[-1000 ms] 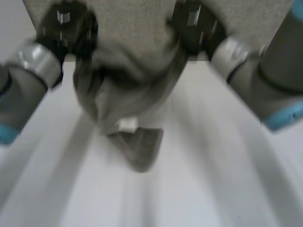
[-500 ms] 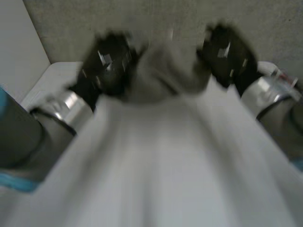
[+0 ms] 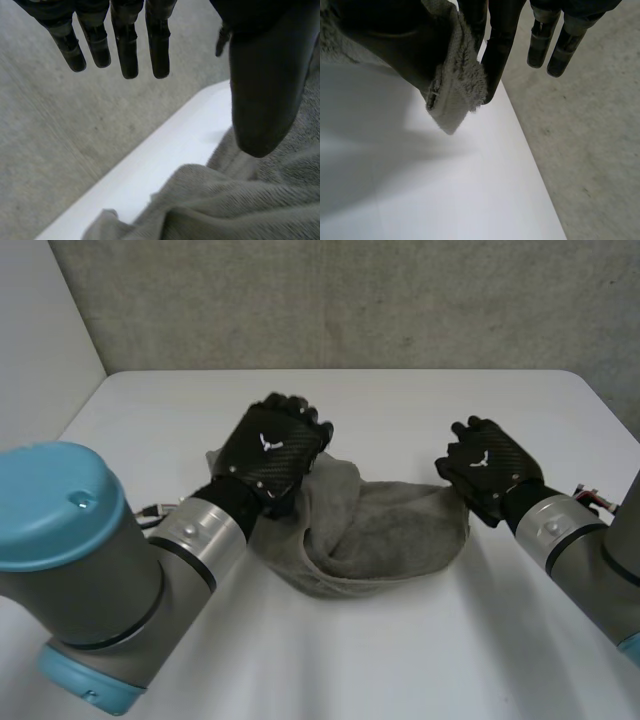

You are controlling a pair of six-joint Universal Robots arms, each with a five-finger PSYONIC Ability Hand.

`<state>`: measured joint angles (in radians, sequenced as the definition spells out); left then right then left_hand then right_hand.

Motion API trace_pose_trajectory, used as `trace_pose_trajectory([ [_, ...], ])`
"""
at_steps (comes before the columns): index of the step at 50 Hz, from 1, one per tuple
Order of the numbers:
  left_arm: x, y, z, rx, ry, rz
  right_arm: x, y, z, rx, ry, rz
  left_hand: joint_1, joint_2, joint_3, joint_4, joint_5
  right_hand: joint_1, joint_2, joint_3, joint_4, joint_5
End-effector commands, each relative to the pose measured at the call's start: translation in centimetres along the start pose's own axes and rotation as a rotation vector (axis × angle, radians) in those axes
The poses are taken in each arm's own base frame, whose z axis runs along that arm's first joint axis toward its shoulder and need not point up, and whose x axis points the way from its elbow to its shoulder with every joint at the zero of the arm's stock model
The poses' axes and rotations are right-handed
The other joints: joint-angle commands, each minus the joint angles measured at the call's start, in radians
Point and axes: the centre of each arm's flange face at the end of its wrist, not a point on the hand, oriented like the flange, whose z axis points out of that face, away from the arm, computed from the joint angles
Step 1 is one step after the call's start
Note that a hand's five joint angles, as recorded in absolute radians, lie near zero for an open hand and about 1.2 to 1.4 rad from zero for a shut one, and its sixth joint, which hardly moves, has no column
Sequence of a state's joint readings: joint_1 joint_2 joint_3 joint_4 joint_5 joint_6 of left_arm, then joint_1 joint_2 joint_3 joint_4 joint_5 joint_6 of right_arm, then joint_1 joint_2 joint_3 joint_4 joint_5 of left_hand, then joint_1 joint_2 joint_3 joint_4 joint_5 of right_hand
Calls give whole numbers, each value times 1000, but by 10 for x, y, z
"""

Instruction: Fold the towel.

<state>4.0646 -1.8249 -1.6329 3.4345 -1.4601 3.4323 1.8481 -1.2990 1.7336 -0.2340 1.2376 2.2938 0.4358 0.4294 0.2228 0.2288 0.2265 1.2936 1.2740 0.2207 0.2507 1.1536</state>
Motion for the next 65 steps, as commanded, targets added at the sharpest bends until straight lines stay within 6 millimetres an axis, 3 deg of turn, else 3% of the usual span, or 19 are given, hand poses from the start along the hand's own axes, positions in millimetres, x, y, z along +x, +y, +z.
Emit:
trace_pose_trajectory([
  [1,-4,-15,-6,25,-3,7,26,21,5,-91,103,-33,-178,-171,-48,-54,-143,-99,-79,-46,-76,-133],
  [4,-10,-16,-2,28,-19,7,37,35,5,-142,136,-69,-202,-195,-48,-54,-167,-119,-100,-46,-76,-154],
  [5,-10,-16,-2,28,-19,7,41,40,5,-163,143,-85,-202,-195,-48,-54,-167,-335,-315,-46,-76,-369],
  [6,-17,-15,1,26,-37,8,41,40,5,-163,143,-85,-208,-201,-48,-54,-173,-337,-317,-46,-76,-371],
  [7,-26,-11,7,17,-60,9,44,44,4,-181,147,-92,-205,-198,-48,-54,-170,-709,-689,-46,-76,-743],
  [8,-26,-11,7,17,-60,9,44,44,4,-181,147,-92,-205,-198,-48,-54,-170,-712,-693,-46,-76,-747],
  [10,-42,6,20,-22,-92,8,45,48,1,-193,151,-86,-196,-189,-48,-54,-161,-1119,-1100,-46,-76,-1154],
  [16,-57,23,41,-58,-75,29,43,45,-4,-201,143,-66,-181,-175,-48,-54,-146,-1119,-1100,-46,-76,-1154],
  [21,-68,59,65,-165,-3,16,41,37,-12,-203,123,22,-134,-128,-48,-54,-100,-1119,-1100,-46,-76,-1154],
  [27,-66,88,68,-281,23,-34,36,34,-19,-224,87,132,-93,-87,-48,-54,-58,-1119,-1100,-46,-76,-1154],
  [38,-62,88,79,-221,-79,-122,40,31,-27,-284,58,394,-93,-87,-48,-54,-58,-1119,-1100,-46,-76,-1154],
  [43,-60,87,85,-198,-103,-141,34,31,-31,-294,14,415,-93,-87,-48,-54,-58,-1119,-1100,-46,-76,-1154],
  [49,-46,88,93,-182,-73,-137,24,32,-38,-280,-46,407,-90,-84,-48,-54,-55,-1119,-1100,-46,-76,-1154],
  [54,-33,91,99,-178,-45,-134,21,35,-49,-276,-80,294,-87,-81,-48,-54,-52,-1119,-1100,-46,-76,-1154],
  [65,-19,105,112,-191,-83,-122,15,39,-57,-294,-91,201,-70,-63,-48,-54,-35,-1119,-1100,-46,-76,-1154],
])
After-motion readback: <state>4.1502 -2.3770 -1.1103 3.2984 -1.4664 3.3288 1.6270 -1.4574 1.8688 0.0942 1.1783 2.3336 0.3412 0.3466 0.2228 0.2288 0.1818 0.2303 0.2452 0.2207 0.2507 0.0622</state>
